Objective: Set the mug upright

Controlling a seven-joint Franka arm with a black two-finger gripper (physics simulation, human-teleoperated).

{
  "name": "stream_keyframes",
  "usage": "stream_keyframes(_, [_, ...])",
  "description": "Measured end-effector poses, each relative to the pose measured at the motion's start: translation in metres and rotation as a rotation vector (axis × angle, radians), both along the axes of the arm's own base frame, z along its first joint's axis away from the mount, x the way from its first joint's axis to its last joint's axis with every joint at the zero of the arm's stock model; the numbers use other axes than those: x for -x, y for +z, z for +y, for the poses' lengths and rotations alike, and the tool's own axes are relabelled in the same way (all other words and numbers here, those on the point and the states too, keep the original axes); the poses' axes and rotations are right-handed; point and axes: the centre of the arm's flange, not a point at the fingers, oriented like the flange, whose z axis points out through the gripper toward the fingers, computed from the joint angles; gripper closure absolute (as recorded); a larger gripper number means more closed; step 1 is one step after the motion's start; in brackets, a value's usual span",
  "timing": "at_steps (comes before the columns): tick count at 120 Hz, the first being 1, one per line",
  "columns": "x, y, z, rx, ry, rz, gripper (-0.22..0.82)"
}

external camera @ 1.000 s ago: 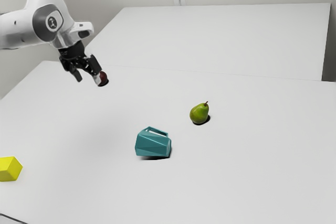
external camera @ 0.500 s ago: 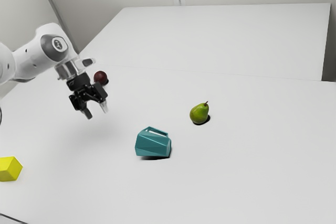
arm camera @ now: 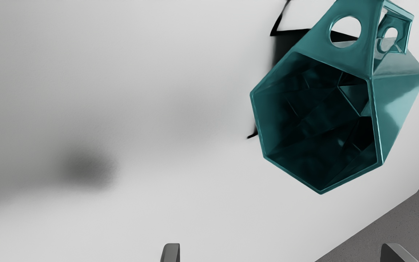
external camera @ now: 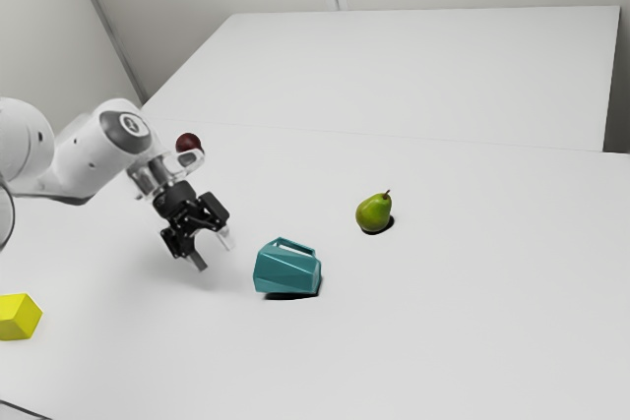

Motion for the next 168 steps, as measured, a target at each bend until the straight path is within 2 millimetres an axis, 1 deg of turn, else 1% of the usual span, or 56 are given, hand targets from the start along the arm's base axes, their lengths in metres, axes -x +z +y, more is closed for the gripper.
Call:
stream_keyframes(17, [-0.004, -0.005, -0.012, 0.023, 0.032, -0.01, 0.0])
stream_keyframes(26, [-0.002, -0.01, -0.018, 0.035, 0.054, -0.008, 0.0])
stream_keyframes(46, [-0.002, -0.018, -0.025, 0.055, 0.104, -0.013, 0.0])
stream_keyframes(62, [-0.007, -0.023, -0.036, 0.066, 0.129, -0.021, 0.0])
stream_keyframes(80, [-0.013, -0.025, -0.049, 0.075, 0.155, -0.037, 0.0])
stream_keyframes(97, [-0.018, -0.025, -0.055, 0.082, 0.186, -0.049, 0.0])
stream_keyframes(116, [-0.018, -0.027, -0.061, 0.089, 0.209, -0.049, 0.01])
stream_keyframes(121, [-0.019, -0.027, -0.061, 0.091, 0.214, -0.05, 0.04])
stream_keyframes(141, [-0.019, -0.026, -0.061, 0.093, 0.227, -0.05, 0.26])
stream_keyframes(156, [-0.02, -0.022, -0.062, 0.097, 0.229, -0.055, 0.38])
stream_keyframes(168, [-0.017, -0.024, -0.063, 0.103, 0.235, -0.047, 0.54])
